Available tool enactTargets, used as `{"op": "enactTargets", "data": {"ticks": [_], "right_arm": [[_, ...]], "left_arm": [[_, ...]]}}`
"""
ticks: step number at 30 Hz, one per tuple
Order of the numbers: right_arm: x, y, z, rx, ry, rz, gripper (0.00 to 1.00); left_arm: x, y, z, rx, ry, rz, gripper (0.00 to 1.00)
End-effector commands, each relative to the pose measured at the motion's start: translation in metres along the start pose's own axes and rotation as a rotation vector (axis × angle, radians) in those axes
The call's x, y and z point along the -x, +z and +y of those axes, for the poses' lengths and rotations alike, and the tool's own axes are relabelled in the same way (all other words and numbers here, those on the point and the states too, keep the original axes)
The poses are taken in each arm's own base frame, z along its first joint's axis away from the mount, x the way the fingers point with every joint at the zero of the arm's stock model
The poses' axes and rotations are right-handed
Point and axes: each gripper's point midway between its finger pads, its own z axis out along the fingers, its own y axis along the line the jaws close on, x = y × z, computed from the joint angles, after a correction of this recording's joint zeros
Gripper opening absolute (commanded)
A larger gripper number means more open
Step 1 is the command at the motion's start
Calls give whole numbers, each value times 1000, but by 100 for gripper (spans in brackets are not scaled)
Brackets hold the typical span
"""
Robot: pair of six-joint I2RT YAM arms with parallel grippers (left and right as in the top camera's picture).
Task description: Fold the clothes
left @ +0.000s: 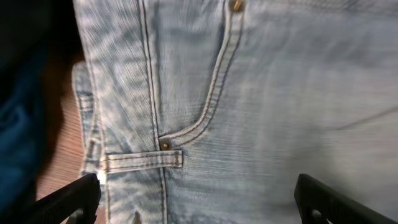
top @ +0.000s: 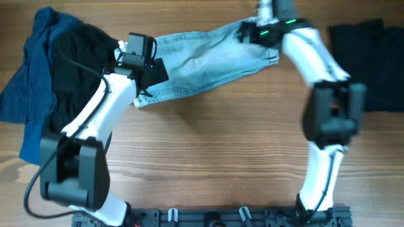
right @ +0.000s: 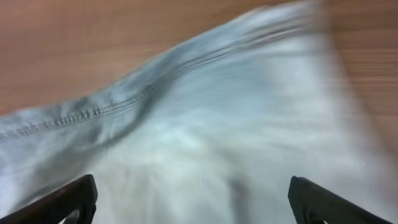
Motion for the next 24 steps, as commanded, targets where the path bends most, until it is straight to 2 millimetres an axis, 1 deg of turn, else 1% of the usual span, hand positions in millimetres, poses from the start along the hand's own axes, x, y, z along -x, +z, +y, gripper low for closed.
{"op": "enactTargets", "data": {"ticks": [1, 3, 5, 8, 11, 13, 17, 20, 21, 23, 24], "right_arm": [[20, -58, -37, -37, 34, -34, 99], [7, -54, -49, -22, 32, 22, 100], [-7, -44, -57, 3, 13, 75, 100], [-12, -30, -60, 15, -33, 95, 97], [-18, -17, -60, 16, -86, 112, 93], [-26, -12, -60, -1, -101, 142, 91], [-34, -1, -61, -24, -116, 168, 90], [-41, 16, -61, -42, -150, 187, 80], [-42, 18, -62, -56, -154, 189, 77], [-48, 30, -64, -86, -165, 205, 72], [-50, 33, -66, -100, -163, 210, 71]], "left_arm": [[32, -49, -3, -51, -4, -130, 100], [34, -58, -4, -71, -7, -140, 100], [33, -67, -10, -114, -7, -137, 100], [32, -77, -11, -134, -3, -140, 100], [35, -93, -9, -145, 24, -169, 100], [38, -110, -6, -158, 28, -198, 100], [38, -138, 0, -176, 21, -237, 100], [39, -153, 3, -187, 23, -262, 100], [38, -156, 4, -188, 22, -265, 100], [37, -159, 5, -187, 23, -265, 100], [35, -158, 6, -185, 23, -259, 100]]}}
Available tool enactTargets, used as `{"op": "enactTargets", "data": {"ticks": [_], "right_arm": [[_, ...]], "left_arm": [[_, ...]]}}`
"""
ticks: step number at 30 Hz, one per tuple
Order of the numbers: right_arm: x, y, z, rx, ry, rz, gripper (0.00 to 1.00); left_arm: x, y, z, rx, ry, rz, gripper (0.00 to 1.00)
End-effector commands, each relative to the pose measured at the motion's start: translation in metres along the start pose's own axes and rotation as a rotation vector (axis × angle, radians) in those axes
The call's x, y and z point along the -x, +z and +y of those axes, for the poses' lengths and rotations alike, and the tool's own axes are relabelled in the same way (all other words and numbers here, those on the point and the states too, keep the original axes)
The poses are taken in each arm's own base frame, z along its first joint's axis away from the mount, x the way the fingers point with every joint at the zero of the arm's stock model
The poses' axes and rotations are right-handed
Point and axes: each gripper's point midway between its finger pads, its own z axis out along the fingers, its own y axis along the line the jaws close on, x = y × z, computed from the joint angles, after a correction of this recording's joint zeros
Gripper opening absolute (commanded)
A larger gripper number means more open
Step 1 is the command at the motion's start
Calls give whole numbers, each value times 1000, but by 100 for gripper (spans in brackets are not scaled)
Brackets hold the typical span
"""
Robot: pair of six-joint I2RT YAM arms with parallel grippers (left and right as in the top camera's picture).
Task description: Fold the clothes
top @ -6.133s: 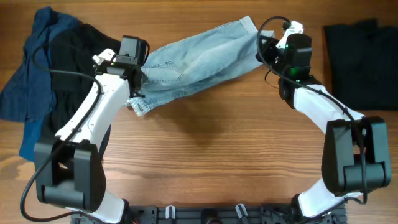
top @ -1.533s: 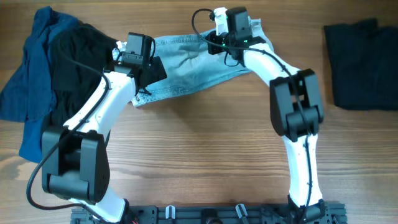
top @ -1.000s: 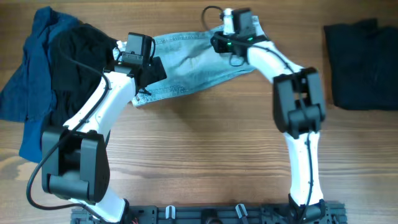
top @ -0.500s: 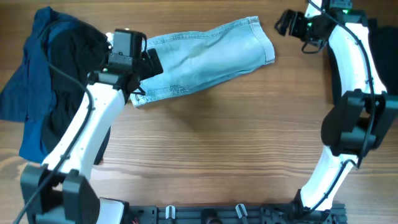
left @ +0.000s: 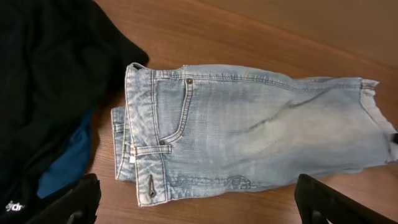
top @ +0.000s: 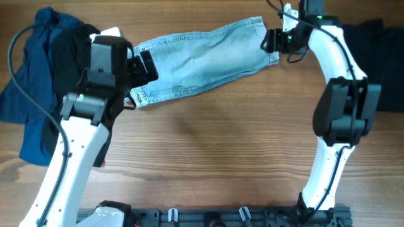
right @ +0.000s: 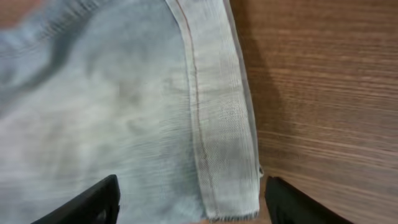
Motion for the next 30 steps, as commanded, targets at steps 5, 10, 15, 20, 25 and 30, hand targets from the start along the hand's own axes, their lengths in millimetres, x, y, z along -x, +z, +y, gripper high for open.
{"op": "enactTargets", "data": {"ticks": [5, 10, 15, 20, 25, 30], "right_arm": [[-25, 47, -6, -113, -20, 95, 61], [-23, 50, -6, -194, 2, 83, 44], [-30, 46, -20, -288, 77, 100, 19], [-47, 34, -43, -435, 173, 143, 4], [-66, 24, -62, -450, 271, 207, 4], [-86, 12, -84, -453, 379, 276, 4]], "left_arm": [[-4, -7, 1, -2, 26, 23, 100], [-8, -7, 2, 5, 29, 39, 100], [-8, -6, 2, 5, 29, 40, 100], [-11, -7, 4, 10, 30, 51, 100], [-18, -7, 4, 8, 30, 84, 100], [-23, -8, 6, 13, 29, 105, 100]]}}
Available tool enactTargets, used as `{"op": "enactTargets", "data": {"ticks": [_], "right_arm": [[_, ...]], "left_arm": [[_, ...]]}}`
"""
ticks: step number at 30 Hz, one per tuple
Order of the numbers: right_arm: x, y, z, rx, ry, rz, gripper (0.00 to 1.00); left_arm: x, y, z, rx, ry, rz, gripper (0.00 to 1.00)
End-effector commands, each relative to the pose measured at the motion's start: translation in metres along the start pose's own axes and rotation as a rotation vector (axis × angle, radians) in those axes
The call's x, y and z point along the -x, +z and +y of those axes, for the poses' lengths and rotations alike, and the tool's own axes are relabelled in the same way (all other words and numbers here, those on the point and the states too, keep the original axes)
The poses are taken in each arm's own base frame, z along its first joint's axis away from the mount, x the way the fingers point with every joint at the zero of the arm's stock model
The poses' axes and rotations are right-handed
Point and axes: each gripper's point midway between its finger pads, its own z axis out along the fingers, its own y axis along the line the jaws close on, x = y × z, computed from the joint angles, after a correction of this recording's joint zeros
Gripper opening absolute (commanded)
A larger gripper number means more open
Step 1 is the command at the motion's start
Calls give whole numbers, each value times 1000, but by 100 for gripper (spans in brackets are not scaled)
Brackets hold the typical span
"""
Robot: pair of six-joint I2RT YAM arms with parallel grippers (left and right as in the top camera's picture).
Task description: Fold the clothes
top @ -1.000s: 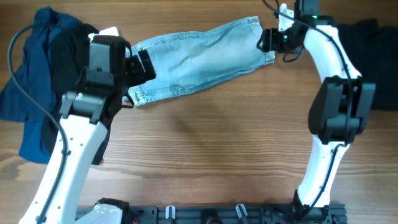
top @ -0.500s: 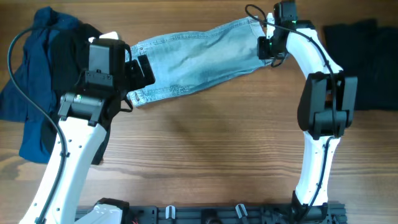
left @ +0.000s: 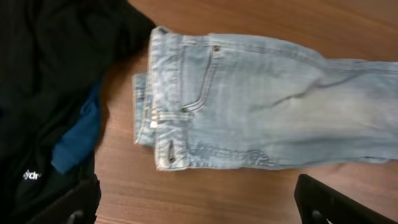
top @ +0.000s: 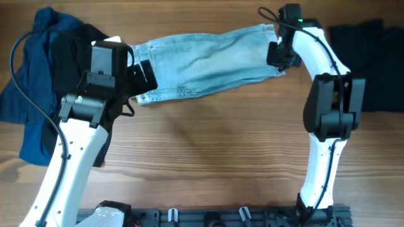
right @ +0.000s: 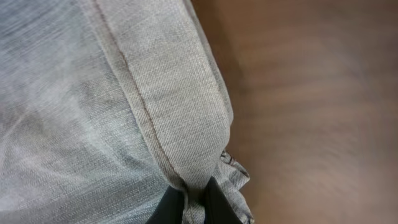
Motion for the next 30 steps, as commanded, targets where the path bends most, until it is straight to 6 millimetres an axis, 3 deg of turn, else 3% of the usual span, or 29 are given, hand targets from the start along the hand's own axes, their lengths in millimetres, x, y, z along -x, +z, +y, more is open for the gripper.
{"op": "enactTargets", "data": {"ticks": [1, 4, 7, 12, 14, 15, 16, 19, 22, 30], "right_arm": [[-20, 16, -53, -88, 149, 106, 4], [-23, 14, -55, -43, 163, 130, 4], [-19, 1, -45, 52, 114, 115, 4], [-4, -48, -26, 177, 24, 20, 8], [0, -69, -23, 202, 12, -20, 24], [2, -81, -18, 232, -29, -46, 39], [4, -92, -13, 265, -71, -71, 70], [12, -119, -9, 312, -128, -149, 100], [14, -127, -13, 309, -139, -174, 99], [24, -124, -31, 263, -134, -205, 100]], "left_arm": [[1, -3, -4, -20, 6, 5, 100], [0, -3, -5, -27, -16, 7, 100], [1, -3, -5, -30, -18, 3, 100], [2, 2, -8, -35, -23, 6, 100], [2, 6, -8, -33, -22, 11, 100], [3, 9, -9, -33, -22, 12, 100], [3, 13, -10, -31, -22, 15, 100], [1, 25, -11, -22, -19, 33, 100], [-6, 39, -10, -4, -14, 72, 100], [-24, 77, -5, 42, 9, 165, 100]]}}
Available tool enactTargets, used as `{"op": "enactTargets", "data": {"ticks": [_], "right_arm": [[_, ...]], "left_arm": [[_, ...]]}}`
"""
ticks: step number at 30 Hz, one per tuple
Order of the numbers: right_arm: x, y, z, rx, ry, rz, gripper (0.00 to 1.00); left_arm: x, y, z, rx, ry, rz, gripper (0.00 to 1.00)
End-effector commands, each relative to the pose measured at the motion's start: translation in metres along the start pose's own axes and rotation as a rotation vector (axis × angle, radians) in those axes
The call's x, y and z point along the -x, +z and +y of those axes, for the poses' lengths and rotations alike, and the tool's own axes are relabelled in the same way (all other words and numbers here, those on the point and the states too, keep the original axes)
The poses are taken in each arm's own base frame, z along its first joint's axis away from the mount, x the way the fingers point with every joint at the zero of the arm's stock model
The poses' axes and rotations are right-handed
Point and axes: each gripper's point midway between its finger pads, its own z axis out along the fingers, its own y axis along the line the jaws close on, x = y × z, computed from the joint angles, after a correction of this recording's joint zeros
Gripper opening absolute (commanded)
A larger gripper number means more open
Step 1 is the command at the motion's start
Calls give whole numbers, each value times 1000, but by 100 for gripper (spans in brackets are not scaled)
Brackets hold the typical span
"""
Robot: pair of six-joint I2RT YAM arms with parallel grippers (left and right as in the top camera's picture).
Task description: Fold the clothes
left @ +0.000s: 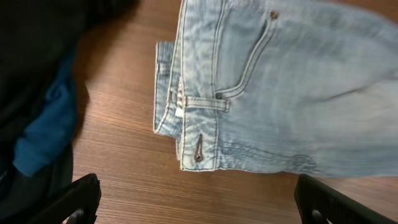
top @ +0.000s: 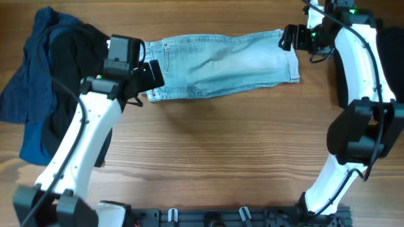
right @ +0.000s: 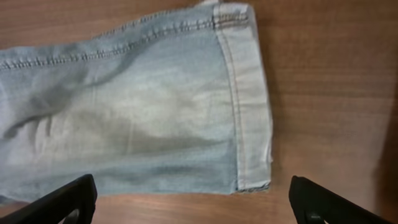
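Note:
Light blue jeans (top: 221, 63) lie flat and folded lengthwise across the far middle of the table, waistband left, hem right. My left gripper (top: 151, 74) hovers open at the waistband end. In the left wrist view the waistband and front pocket (left: 199, 106) lie above bare wood, with nothing between the fingers (left: 78, 199) of the gripper (left: 196, 208). My right gripper (top: 289, 38) hovers open at the hem end. The right wrist view shows the pale hem (right: 249, 93) beyond the gripper (right: 193, 205), which holds nothing.
A heap of dark blue and black clothes (top: 44, 69) covers the table's left side, close to the waistband. A black garment (top: 388, 63) lies at the far right. Bare wood (top: 214, 151) stretches in front of the jeans.
My right gripper was shut on the hem corner; it is now open and higher above the hem. The jeans have shifted right and lie straighter. My left gripper stays open over the waistband.
Both grippers were open low over the slanted jeans. Then both were higher, the right one by the hem. Then the right gripper was shut on the hem corner. Now the jeans lie straighter and farther right, with both grippers open above their ends.

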Motion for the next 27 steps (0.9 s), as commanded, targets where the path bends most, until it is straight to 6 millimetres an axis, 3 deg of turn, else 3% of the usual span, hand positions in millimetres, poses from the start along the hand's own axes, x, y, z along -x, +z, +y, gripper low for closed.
{"op": "enactTargets", "data": {"ticks": [1, 8, 13, 18, 27], "right_arm": [[4, 2, -15, -27, -4, -15, 99], [10, 2, -28, 55, -8, -44, 100], [9, 8, -36, 51, -26, -35, 100], [-10, 30, -34, 92, -16, 50, 99], [-30, 61, -50, 132, 16, 132, 99]], "left_arm": [[1, 15, -1, 3, 2, 23, 100], [-2, 45, 21, 52, -45, 79, 100], [4, 54, 36, 64, -84, 82, 100], [7, 55, 32, 12, -104, 84, 100], [6, 55, 29, -2, -104, 90, 100]]}}
